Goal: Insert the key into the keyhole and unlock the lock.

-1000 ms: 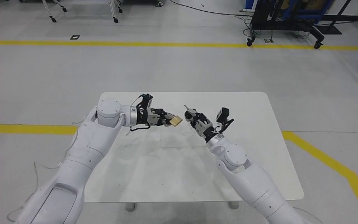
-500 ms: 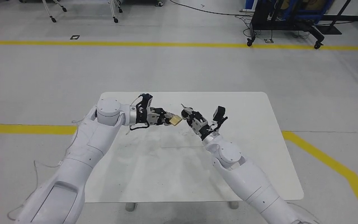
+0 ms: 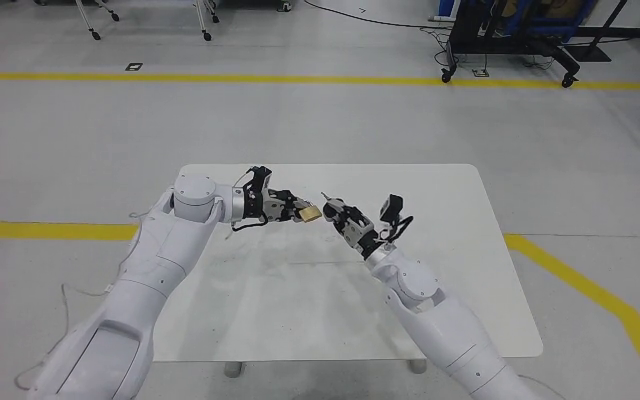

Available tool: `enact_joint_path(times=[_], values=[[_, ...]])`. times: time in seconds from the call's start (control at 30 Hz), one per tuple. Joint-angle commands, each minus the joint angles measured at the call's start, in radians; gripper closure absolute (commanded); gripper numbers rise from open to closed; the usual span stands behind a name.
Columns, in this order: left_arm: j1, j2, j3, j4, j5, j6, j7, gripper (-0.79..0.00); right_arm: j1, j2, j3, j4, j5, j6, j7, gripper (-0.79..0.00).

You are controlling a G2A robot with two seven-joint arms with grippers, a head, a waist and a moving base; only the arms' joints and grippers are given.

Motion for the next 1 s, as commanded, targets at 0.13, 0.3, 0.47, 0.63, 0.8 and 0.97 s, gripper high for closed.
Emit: enact_joint_path(times=[0.13,0.3,0.47,0.63,0.8,0.97], values=[[-0.003,-0.002,-0.002,0.008,-0.006,-0.006,0.003,0.000,-0.062,0.010,0.037,-0.066,-0.013,0.005,0.057,0.000],[-0.003,-0.003,-0.008,0.012,-0.010,-0.015,0.012,0.000,-0.124,0.022,0.060,-0.132,-0.071,0.058,0.072,0.000],[-0.002,-0.004,-0.010,0.011,-0.010,-0.016,0.016,0.000,-0.159,0.025,0.060,-0.180,-0.115,0.103,0.055,0.000],[-0.002,-0.004,-0.010,0.009,0.001,-0.020,0.026,0.000,-0.152,0.019,0.051,-0.176,-0.115,0.123,0.035,0.000],[0.004,-0.004,-0.006,-0.004,0.023,-0.024,0.043,0.000,-0.137,0.010,0.040,-0.164,-0.113,0.134,0.002,0.000],[0.008,-0.003,-0.008,-0.013,0.030,-0.021,0.048,0.000,-0.124,0.003,0.033,-0.151,-0.107,0.148,-0.013,0.000]])
